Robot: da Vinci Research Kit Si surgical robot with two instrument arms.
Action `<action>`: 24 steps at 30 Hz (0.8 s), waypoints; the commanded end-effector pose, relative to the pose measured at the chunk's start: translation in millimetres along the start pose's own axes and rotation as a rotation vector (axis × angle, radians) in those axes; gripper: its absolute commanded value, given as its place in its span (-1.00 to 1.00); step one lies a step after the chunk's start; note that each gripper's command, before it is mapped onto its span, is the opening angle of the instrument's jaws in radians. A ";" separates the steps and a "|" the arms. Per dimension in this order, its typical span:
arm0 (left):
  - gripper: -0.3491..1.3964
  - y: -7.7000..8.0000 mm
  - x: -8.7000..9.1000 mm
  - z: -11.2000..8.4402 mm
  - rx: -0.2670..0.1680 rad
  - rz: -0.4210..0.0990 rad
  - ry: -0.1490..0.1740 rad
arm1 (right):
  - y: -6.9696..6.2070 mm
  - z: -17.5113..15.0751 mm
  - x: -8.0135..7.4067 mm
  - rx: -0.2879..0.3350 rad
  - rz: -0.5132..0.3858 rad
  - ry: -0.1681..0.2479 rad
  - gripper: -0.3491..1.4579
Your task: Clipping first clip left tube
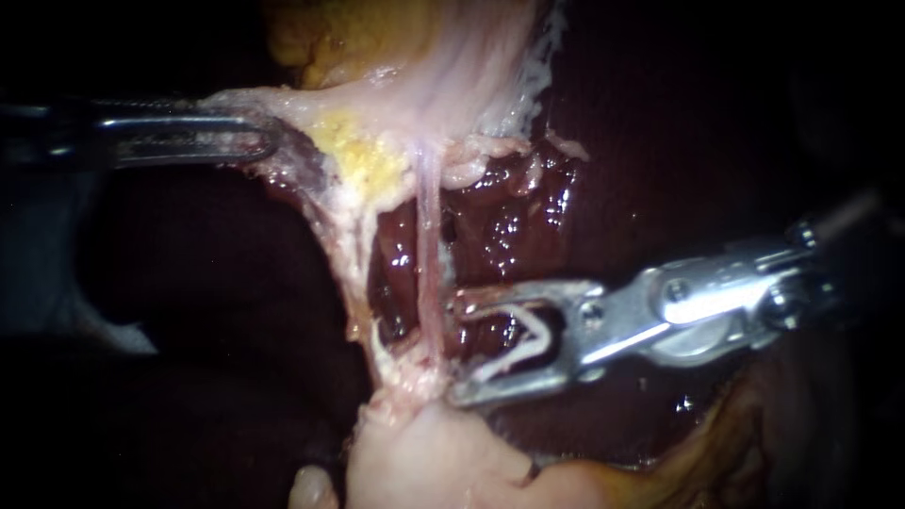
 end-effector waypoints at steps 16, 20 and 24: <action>-1.00 0.8 0.1 0.1 -0.003 0.003 -0.001 | 4.0 3.2 -3.1 -0.005 0.038 -0.008 -0.12; -1.00 0.9 0.1 0.1 -0.003 0.003 -0.001 | 5.1 3.4 -4.1 -0.008 0.040 -0.013 -0.12; -1.00 0.9 0.1 0.2 -0.002 0.003 -0.001 | 5.5 3.9 -4.6 -0.010 0.037 0.003 -0.12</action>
